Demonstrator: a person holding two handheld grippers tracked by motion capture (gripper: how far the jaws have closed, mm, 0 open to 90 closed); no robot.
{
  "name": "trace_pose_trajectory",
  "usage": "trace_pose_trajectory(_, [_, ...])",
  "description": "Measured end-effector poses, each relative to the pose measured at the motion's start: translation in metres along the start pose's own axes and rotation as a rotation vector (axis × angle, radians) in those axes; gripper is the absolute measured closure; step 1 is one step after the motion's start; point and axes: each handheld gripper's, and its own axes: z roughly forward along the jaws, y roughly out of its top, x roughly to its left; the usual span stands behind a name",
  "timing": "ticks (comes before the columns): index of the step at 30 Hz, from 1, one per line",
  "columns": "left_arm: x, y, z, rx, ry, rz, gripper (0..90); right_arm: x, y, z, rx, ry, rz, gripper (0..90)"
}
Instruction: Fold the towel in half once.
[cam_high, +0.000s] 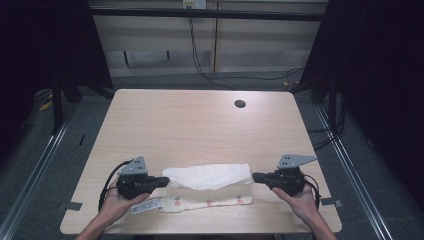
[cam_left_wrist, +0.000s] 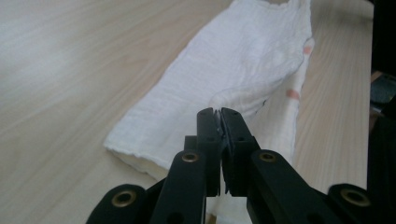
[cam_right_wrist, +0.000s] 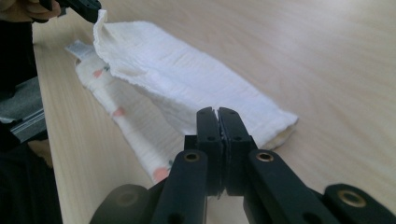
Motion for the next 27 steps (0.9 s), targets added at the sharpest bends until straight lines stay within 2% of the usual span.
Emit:
trace_pose_trajectory(1, [-0.001, -0.002, 0.002, 0.008, -0.003, -0.008, 87.2, 0.001, -0.004, 0.002, 0.012, 0.004, -0.005, 88.2])
trace_pose_trajectory(3, [-0.003, -0.006, 0.004, 0.034, -0.001, 0.008, 87.0, 0.003, -0.009, 0.004, 0.031, 0.003, -0.012, 88.2])
trace_pose_trajectory(9, [-0.006, -0.014, 0.008, 0.070, 0.009, 0.022, 86.5, 0.006, -0.021, 0.011, 0.087, 0.006, -0.005, 88.1])
trace_pose_trajectory(10, [-0.007, -0.015, 0.007, 0.063, 0.019, 0.021, 86.5, 0.007, -0.022, 0.012, 0.092, 0.008, -0.004, 88.1])
trace_pose_trajectory(11, [-0.007, -0.016, 0.007, 0.050, 0.005, 0.016, 86.7, 0.007, -0.023, 0.013, 0.102, 0.008, -0.008, 88.0])
trace_pose_trajectory(14, [-0.008, -0.016, 0.007, 0.070, 0.006, 0.027, 86.7, 0.008, -0.027, 0.015, 0.116, -0.001, -0.006, 84.4])
trace_pose_trajectory(16, [-0.008, -0.015, 0.003, 0.050, -0.021, 0.017, 86.4, 0.010, -0.030, 0.018, 0.143, -0.004, -0.016, 85.2])
trace_pose_trajectory(21, [-0.010, -0.016, 0.002, 0.063, -0.036, 0.018, 84.0, 0.010, -0.030, 0.017, 0.142, 0.003, -0.008, 85.1])
trace_pose_trajectory(24, [-0.014, -0.015, 0.000, 0.063, -0.035, 0.015, 81.1, 0.012, -0.031, 0.019, 0.156, 0.003, 0.000, 77.3])
trace_pose_trajectory(27, [-0.015, -0.014, -0.008, 0.024, -0.039, -0.002, 77.6, 0.020, -0.036, 0.012, 0.153, -0.006, 0.002, 77.2])
